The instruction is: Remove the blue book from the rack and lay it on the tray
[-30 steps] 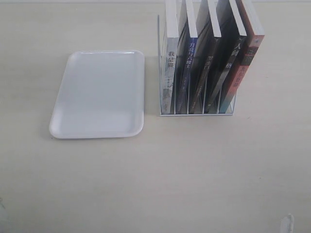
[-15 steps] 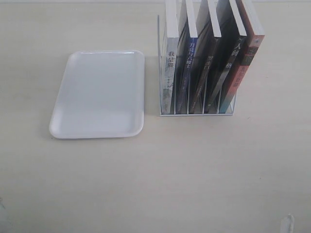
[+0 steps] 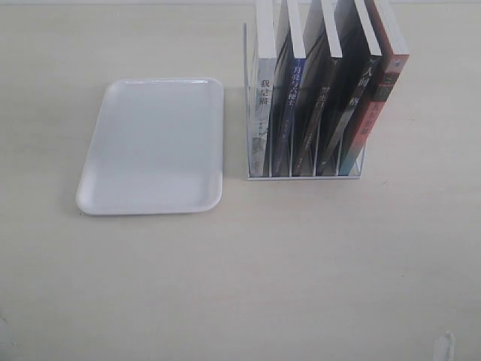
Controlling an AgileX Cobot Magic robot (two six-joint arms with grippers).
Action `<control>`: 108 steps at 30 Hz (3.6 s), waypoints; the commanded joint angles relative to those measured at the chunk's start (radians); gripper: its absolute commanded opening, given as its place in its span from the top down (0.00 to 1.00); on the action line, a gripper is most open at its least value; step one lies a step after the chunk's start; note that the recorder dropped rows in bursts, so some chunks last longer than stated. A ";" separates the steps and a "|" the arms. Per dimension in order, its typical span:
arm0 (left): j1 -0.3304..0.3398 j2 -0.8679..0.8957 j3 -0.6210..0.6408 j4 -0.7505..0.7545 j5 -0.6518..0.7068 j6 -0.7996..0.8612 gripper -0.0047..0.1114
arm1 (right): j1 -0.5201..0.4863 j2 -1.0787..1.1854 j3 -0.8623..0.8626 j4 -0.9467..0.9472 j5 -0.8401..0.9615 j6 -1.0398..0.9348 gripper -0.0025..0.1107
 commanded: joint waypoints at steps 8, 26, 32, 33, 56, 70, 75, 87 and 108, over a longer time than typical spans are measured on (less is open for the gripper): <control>-0.003 -0.002 0.004 -0.006 -0.015 0.001 0.91 | 0.001 -0.004 -0.075 0.008 -0.240 0.057 0.98; -0.003 -0.002 0.004 -0.006 -0.015 0.001 0.91 | 0.001 0.675 -0.847 0.045 0.970 -0.068 0.98; -0.003 -0.002 0.004 -0.006 -0.015 0.001 0.91 | 0.001 0.756 -0.847 0.313 1.008 -0.157 0.98; -0.003 -0.002 0.004 -0.006 -0.015 0.001 0.91 | 0.001 0.777 -0.847 0.358 1.022 -0.223 0.98; -0.003 -0.002 0.004 -0.006 -0.015 0.001 0.91 | 0.331 0.864 -1.090 0.205 1.172 -0.207 0.98; -0.003 -0.002 0.004 -0.006 -0.015 0.001 0.91 | 0.570 1.389 -1.432 -0.089 1.467 0.186 0.78; -0.003 -0.002 0.004 -0.006 -0.015 0.001 0.91 | 0.570 1.468 -1.439 -0.092 1.460 0.217 0.66; -0.003 -0.002 0.004 -0.006 -0.015 0.001 0.91 | 0.570 1.556 -1.471 -0.047 1.433 0.270 0.66; -0.003 -0.002 0.004 -0.006 -0.015 0.001 0.91 | 0.570 1.604 -1.516 -0.045 1.486 0.280 0.66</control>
